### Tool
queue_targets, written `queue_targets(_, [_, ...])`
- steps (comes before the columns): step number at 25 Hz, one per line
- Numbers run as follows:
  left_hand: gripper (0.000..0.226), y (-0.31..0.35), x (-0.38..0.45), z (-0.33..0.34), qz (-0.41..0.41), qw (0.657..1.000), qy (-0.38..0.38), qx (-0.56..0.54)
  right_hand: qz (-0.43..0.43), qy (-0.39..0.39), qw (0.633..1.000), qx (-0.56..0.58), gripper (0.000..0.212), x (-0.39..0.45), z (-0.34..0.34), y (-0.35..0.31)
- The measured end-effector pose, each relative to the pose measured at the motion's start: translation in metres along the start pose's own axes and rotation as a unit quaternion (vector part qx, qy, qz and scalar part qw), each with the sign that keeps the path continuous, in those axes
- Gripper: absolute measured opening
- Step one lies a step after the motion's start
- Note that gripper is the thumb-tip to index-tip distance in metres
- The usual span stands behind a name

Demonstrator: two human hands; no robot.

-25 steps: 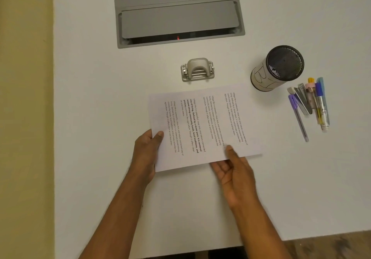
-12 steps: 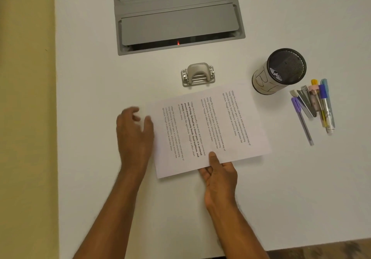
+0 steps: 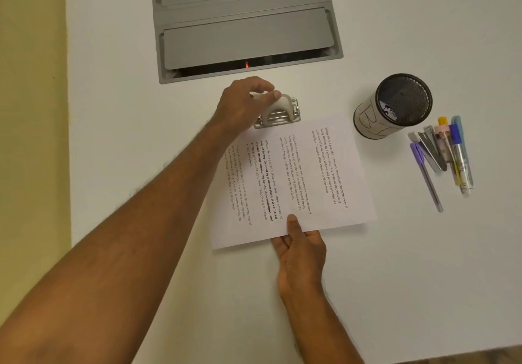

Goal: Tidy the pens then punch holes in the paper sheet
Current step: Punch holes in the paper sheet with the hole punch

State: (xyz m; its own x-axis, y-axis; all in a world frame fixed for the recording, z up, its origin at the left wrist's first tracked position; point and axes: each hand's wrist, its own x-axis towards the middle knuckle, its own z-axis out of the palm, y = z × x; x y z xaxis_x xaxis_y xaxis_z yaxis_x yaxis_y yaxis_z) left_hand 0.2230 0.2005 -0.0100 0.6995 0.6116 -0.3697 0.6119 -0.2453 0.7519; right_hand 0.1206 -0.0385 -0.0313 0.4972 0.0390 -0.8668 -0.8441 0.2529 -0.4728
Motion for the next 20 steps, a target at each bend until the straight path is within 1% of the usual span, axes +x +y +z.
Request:
queue_targets(7, [0.023,-0.003,0.012,0.006,-0.009,1.000,-0.019,0.001,0.002,0.007,1.000,0.005,0.012,0.003,0.012,-0.001])
queue_targets(20, [0.028,0.001,0.013,0.004,-0.032,0.999,-0.041,0.000,0.010,-0.002,1.000,0.008,0.016,0.010,0.033,-0.011])
